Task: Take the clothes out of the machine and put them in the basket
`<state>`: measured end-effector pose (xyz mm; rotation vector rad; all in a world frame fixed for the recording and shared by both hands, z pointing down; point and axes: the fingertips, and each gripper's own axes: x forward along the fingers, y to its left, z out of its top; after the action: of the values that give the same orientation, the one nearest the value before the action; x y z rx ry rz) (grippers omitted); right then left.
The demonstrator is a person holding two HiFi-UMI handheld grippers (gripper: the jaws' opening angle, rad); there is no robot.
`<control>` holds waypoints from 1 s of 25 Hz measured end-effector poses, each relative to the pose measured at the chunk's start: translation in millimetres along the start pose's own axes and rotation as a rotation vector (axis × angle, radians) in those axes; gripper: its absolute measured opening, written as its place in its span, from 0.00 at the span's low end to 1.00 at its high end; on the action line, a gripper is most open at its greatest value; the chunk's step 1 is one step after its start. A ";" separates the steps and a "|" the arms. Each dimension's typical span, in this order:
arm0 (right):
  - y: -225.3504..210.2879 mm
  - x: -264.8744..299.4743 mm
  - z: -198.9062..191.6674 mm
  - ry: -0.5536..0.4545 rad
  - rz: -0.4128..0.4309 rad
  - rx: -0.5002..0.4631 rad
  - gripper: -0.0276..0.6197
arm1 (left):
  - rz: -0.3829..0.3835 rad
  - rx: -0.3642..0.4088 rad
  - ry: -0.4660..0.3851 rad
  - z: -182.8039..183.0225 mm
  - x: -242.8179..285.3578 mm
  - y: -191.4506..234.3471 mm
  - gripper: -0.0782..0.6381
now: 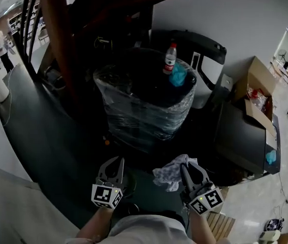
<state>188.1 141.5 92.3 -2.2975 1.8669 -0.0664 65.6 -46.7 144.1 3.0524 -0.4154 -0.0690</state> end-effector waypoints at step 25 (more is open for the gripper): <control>182.4 183.2 -81.6 0.226 0.838 0.081 0.12 | 0.738 -0.073 -0.001 -15.1 -159.8 128.5 0.14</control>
<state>38.4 -81.7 127.6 -1.3376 2.7122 -0.2826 -121.6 -126.7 173.4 2.6248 -1.4486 -0.0468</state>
